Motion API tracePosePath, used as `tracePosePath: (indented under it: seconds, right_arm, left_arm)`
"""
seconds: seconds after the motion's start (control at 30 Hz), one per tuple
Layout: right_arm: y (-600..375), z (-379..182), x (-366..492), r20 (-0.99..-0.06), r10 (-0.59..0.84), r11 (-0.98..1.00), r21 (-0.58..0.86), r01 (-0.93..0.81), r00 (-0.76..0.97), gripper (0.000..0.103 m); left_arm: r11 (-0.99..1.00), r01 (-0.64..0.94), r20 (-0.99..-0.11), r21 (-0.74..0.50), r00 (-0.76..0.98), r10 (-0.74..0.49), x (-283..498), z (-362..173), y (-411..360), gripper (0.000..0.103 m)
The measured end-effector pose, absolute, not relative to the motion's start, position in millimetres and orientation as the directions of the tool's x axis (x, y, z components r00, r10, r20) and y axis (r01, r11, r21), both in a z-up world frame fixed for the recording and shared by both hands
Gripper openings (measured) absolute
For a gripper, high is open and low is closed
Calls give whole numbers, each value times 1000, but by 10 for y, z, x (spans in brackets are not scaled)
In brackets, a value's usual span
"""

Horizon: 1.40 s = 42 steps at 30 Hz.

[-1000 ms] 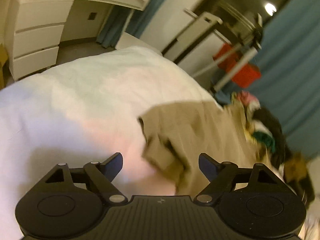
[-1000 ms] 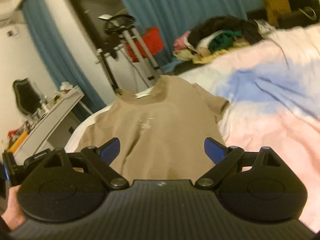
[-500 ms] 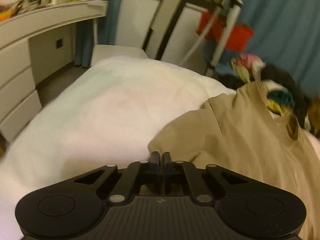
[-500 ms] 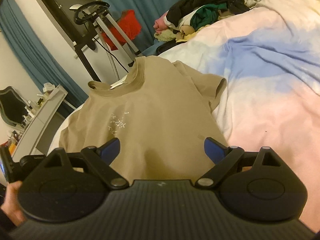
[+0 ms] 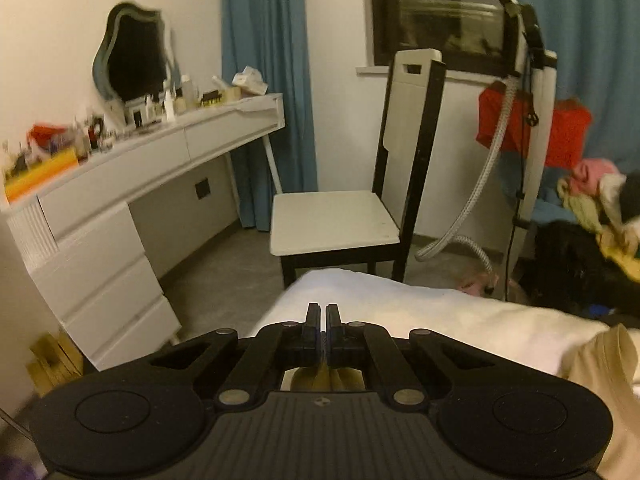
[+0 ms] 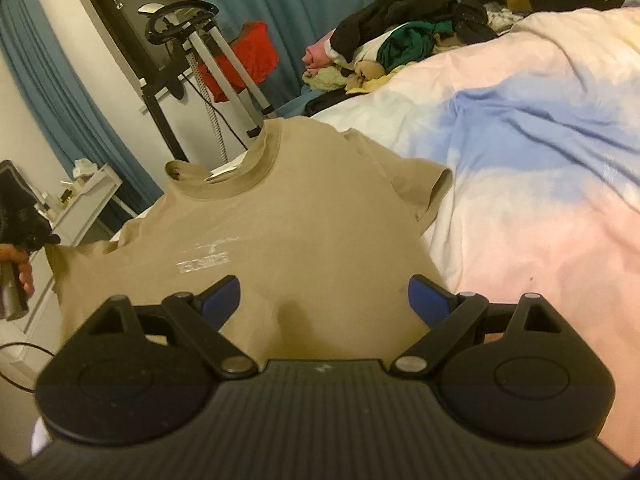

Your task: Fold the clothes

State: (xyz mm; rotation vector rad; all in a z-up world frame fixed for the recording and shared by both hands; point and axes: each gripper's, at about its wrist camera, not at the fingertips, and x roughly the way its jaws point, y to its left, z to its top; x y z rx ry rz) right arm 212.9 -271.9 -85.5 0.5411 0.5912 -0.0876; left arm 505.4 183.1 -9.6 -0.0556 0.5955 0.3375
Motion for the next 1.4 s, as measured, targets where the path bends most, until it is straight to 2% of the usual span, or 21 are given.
tracePosePath:
  seconds: [0.1,0.13,0.17,0.27,0.4,0.47,0.53,0.63,0.7,0.8,0.93,1.0,1.03,1.07,1.1,1.33,1.4]
  right_arm:
    - [-2750,-878,2144,-550,67,854,463,237,832,92]
    - [-2756,-888,2155,-550,68,852,466,238,833,92]
    - [-2754,-897,2168,-550,70,851,469,239,832,92]
    - [-2735,-907,2191,-552,80,849,474,233,830,93]
    - [-2712,-879,2162,-543,97,847,485,217,834,92]
    - [-2708,-861,2134,-539,103,845,490,212,836,92]
    - [-2693,-850,2112,-539,105,846,490,211,836,92]
    - [-2669,-836,2094,-540,110,847,490,206,834,92]
    - [-2648,-833,2086,-542,111,852,484,201,833,92]
    - [-2622,-835,2076,-545,109,861,470,195,831,92]
    - [-2638,-847,2082,-545,111,861,470,193,831,92]
    - [-2658,-853,2084,-543,117,855,481,194,832,92]
    - [-2667,-859,2084,-542,120,852,486,194,832,92]
    - [-2677,-865,2084,-541,124,849,492,193,832,92]
    - [-2684,-872,2085,-541,127,847,496,193,831,92]
    - [-2734,-891,2103,-537,129,835,512,201,833,92]
    - [-2746,-894,2106,-537,124,834,512,206,834,92]
  left_arm:
    - [940,-339,-599,-37,761,251,4974,-294,1941,27]
    - [938,-338,-614,-78,757,222,4902,-352,1995,40]
    - [934,-336,-621,-120,759,194,4798,-393,2058,48]
    - [892,-355,-643,-279,759,102,4402,-499,2284,59]
    - [798,-369,-657,-476,753,-43,3868,-664,2543,61]
    - [740,-339,-646,-581,745,-166,3685,-774,2582,62]
    - [688,-312,-623,-655,738,-258,3578,-883,2556,65]
    - [636,-290,-593,-715,734,-332,3560,-1007,2443,71]
    - [602,-296,-580,-742,733,-355,3621,-1041,2392,71]
    - [601,-312,-576,-736,755,-313,3734,-1051,2364,71]
    - [591,-341,-570,-731,781,-254,3897,-1107,2440,62]
    - [592,-362,-581,-720,781,-229,3974,-1098,2476,40]
    - [603,-385,-598,-699,777,-198,4025,-1084,2469,22]
    - [613,-401,-610,-681,774,-170,4060,-1070,2471,13]
    - [626,-407,-610,-665,780,-141,4069,-1035,2493,10]
    - [762,-489,-594,-425,786,173,4064,-626,2541,13]
    - [766,-536,-580,-355,769,270,3949,-540,2617,25]
